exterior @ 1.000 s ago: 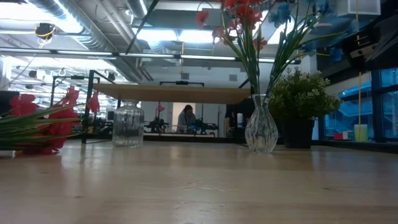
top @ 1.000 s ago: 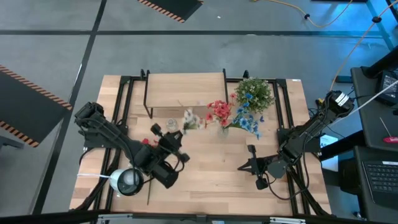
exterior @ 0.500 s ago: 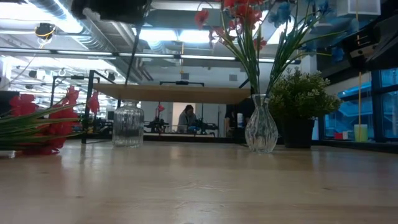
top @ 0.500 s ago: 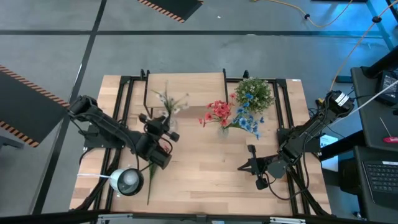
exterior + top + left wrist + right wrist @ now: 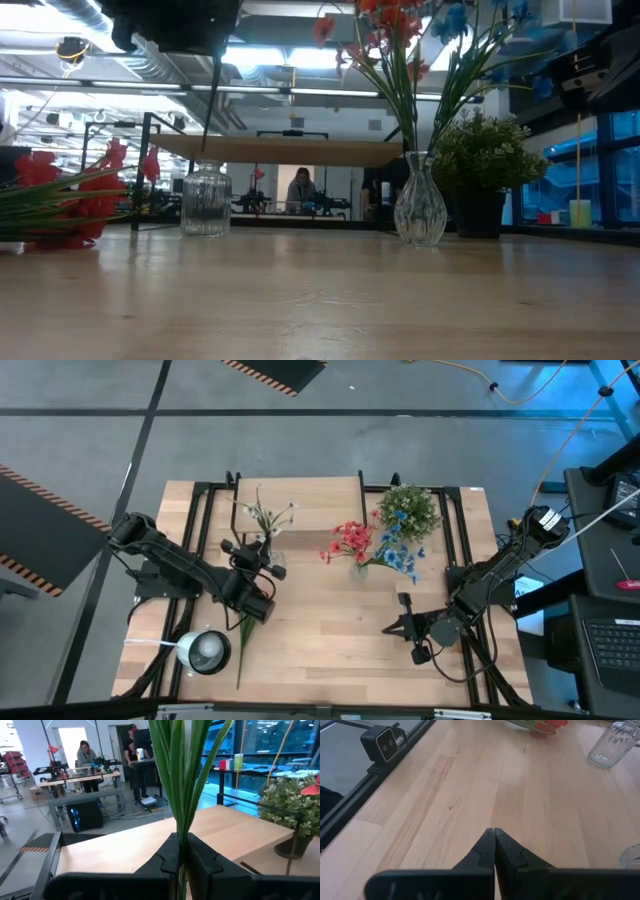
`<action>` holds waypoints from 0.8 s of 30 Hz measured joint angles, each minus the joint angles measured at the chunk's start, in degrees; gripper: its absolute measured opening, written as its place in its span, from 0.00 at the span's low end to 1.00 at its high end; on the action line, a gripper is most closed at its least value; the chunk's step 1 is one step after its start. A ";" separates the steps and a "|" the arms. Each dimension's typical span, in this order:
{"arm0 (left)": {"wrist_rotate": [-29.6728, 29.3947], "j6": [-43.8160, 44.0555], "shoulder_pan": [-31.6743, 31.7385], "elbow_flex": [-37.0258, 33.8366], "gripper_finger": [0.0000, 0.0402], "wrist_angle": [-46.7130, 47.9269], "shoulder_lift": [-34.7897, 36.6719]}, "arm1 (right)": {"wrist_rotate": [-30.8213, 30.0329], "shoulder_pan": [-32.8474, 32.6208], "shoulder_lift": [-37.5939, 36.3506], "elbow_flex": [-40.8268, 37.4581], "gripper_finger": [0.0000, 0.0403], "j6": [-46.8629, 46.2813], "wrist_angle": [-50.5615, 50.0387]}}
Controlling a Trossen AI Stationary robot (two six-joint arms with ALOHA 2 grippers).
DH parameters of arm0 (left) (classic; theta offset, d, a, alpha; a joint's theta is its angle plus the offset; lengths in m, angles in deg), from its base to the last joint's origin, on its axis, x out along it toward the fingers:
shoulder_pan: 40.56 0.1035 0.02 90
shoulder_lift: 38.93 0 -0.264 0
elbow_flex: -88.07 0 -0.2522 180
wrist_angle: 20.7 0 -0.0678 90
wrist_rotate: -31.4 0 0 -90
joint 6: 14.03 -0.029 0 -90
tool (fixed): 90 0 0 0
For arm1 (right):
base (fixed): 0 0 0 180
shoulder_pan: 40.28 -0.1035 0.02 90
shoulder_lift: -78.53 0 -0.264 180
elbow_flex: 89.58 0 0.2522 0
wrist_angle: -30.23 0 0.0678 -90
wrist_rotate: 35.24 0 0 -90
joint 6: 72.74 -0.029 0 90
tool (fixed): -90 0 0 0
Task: Pick and place flowers into a vace then onto a shelf
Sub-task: Put the white flowers into the left transparent vase
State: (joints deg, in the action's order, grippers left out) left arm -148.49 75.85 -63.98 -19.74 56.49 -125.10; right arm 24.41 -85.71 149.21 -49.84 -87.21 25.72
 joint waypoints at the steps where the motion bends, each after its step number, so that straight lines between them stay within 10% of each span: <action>1: 0.09 -0.75 0.05 0.00 0.03 -0.55 0.00 | 0.00 0.00 0.00 0.00 0.00 0.07 0.00; 9: 4.19 -15.93 -0.12 2.23 0.03 -8.16 0.00 | -0.02 0.03 0.00 0.00 0.00 1.47 0.04; 24: 24.11 -72.63 -0.04 6.34 0.03 -45.54 2.13 | -0.02 0.20 0.00 0.00 0.00 1.48 0.02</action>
State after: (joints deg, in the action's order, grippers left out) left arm -124.38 3.22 -64.02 -13.40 10.95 -122.96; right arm 24.39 -85.51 149.21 -49.84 -85.73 25.74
